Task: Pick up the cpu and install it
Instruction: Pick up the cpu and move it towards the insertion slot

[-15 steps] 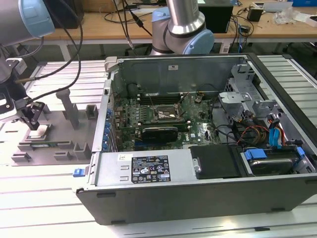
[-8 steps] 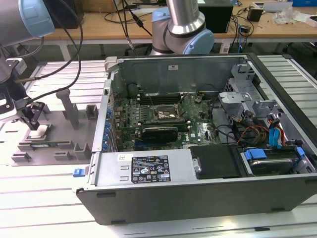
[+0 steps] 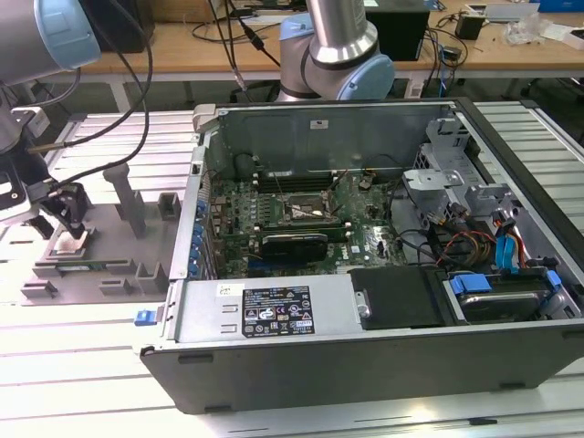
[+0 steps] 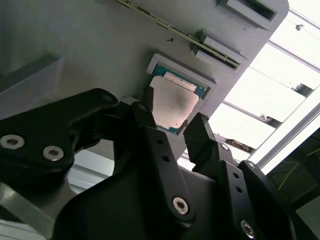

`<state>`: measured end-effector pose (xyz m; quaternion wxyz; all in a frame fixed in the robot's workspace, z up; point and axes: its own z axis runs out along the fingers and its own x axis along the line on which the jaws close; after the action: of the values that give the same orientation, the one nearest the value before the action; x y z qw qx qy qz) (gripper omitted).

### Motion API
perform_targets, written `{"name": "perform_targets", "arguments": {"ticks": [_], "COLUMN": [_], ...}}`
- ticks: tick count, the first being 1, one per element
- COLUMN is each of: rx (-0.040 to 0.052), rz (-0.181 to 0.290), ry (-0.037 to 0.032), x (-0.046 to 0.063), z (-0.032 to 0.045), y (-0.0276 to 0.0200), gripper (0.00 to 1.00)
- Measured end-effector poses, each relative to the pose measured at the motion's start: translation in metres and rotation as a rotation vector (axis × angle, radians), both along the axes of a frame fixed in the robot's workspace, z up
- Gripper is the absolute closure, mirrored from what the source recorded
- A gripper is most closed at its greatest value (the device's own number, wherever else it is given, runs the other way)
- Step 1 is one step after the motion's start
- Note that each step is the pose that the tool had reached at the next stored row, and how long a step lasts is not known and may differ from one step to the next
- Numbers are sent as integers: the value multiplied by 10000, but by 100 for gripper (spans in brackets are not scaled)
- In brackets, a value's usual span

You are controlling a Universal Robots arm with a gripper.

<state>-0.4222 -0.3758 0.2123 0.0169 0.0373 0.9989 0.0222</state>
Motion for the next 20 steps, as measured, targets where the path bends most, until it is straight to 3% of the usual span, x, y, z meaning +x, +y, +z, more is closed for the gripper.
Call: {"name": "perform_targets", "arguments": {"ticks": [2, 7, 15, 20], "rx": [0, 1, 0, 0], "rz": [1, 0, 0, 0], "ry": [0, -1, 0, 0], "x": [0, -1, -1, -1], "z": [0, -21, -178, -224], "y": [0, 0, 7, 11], "gripper": [40, 40, 40, 40]}}
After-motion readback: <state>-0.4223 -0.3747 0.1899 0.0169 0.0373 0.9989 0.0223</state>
